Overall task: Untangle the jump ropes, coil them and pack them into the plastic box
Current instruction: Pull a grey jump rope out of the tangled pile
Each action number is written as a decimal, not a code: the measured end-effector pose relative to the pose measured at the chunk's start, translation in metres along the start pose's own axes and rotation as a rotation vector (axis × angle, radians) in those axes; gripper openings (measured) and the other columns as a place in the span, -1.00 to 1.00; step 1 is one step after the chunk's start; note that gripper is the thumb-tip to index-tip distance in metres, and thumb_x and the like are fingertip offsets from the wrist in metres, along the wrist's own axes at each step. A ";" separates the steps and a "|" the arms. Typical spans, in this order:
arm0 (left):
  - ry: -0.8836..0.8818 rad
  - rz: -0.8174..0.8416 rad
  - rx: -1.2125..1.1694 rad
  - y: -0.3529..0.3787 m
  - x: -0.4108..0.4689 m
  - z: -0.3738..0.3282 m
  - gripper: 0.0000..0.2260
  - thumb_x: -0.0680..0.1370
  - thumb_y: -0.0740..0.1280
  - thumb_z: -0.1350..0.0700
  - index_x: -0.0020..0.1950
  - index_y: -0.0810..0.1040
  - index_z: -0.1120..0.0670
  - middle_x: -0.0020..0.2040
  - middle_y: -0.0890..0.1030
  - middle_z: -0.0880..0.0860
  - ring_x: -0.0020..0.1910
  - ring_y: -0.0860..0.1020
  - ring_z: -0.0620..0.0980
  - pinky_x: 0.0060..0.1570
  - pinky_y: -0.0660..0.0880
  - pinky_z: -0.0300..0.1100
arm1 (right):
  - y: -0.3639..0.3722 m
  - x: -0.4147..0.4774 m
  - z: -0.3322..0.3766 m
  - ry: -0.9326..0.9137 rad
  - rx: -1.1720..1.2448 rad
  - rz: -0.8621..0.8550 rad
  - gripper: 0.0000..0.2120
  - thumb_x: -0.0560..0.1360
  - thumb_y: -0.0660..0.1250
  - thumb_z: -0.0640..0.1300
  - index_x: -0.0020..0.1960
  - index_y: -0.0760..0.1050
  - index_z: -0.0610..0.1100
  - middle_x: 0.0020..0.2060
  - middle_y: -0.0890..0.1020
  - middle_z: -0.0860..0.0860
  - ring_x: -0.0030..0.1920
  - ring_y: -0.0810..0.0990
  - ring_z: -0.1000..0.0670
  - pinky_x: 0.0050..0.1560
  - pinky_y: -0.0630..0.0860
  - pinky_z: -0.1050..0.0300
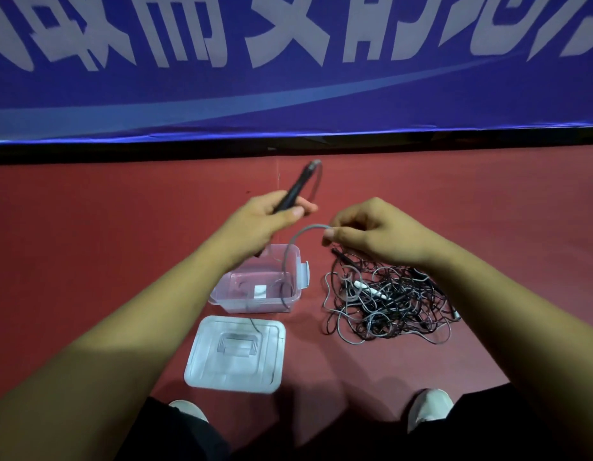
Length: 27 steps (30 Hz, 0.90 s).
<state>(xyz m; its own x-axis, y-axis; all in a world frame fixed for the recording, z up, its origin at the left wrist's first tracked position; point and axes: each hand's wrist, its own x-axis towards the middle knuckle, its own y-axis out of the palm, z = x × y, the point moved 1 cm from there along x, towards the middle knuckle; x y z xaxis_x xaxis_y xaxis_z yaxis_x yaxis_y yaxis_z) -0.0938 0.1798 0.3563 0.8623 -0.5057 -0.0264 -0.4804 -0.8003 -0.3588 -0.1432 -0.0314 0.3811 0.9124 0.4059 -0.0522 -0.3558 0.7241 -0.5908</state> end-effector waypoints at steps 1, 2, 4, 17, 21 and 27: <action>0.013 0.082 0.005 0.007 -0.002 -0.002 -0.84 0.61 0.30 0.14 0.11 0.60 0.17 0.00 0.70 0.12 0.04 0.62 -0.03 0.17 0.49 -0.12 | -0.001 0.001 -0.001 -0.005 0.023 -0.048 -0.77 0.59 0.34 -0.13 -0.16 0.61 -0.25 -0.49 0.40 0.00 -0.51 0.28 0.14 -0.50 0.22 0.27; 0.008 0.134 -0.019 0.013 -0.005 -0.004 -0.87 0.62 0.30 0.15 0.05 0.56 0.21 -0.14 0.68 0.13 -0.08 0.63 0.00 0.06 0.53 -0.14 | -0.003 0.003 -0.002 -0.006 0.043 -0.093 -0.78 0.58 0.34 -0.14 -0.16 0.60 -0.26 -0.50 0.41 0.04 -0.52 0.28 0.17 -0.50 0.22 0.30; -0.034 0.107 -0.199 0.014 -0.007 -0.007 -0.94 0.60 0.30 0.24 -0.08 0.48 0.19 -0.38 0.58 0.06 -0.32 0.57 0.02 -0.25 0.53 -0.25 | -0.009 0.003 -0.009 0.020 0.027 -0.117 -0.80 0.56 0.37 -0.12 -0.19 0.61 -0.19 -0.49 0.47 0.09 -0.49 0.33 0.19 -0.45 0.27 0.31; -0.196 -0.436 0.639 -0.030 -0.003 0.017 -0.84 0.59 0.32 0.11 0.14 0.57 0.10 -0.10 0.62 0.12 -0.06 0.56 0.17 -0.17 0.36 -0.11 | -0.012 0.001 -0.030 0.118 0.005 -0.035 -0.82 0.61 0.31 -0.15 -0.15 0.60 -0.10 -0.57 0.45 0.06 -0.56 0.34 0.13 -0.51 0.27 0.30; -0.156 -0.122 -0.017 0.003 -0.001 0.009 -0.89 0.53 0.38 0.00 0.03 0.61 -0.04 -0.01 0.71 0.00 0.09 0.64 0.10 0.17 0.53 -0.03 | 0.009 0.004 -0.009 0.068 0.066 -0.011 -0.82 0.60 0.32 -0.14 -0.11 0.62 -0.19 -0.53 0.51 0.01 -0.51 0.35 0.01 -0.48 0.25 0.22; -0.044 -0.081 -0.285 0.014 -0.006 -0.009 -0.85 0.62 0.23 0.29 -0.13 0.46 0.14 -0.47 0.48 -0.02 -0.42 0.52 -0.05 -0.37 0.43 -0.26 | -0.007 0.007 -0.017 0.142 0.190 -0.197 -0.82 0.55 0.38 -0.17 -0.14 0.60 -0.29 -0.48 0.54 -0.02 -0.54 0.36 0.13 -0.51 0.26 0.31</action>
<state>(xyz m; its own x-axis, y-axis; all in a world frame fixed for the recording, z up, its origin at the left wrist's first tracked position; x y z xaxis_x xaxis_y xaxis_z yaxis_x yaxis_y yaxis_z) -0.1076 0.1683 0.3601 0.9028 -0.4271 -0.0514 -0.4300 -0.8988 -0.0853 -0.1310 -0.0435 0.3711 0.9821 0.1744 -0.0715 -0.1880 0.8779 -0.4403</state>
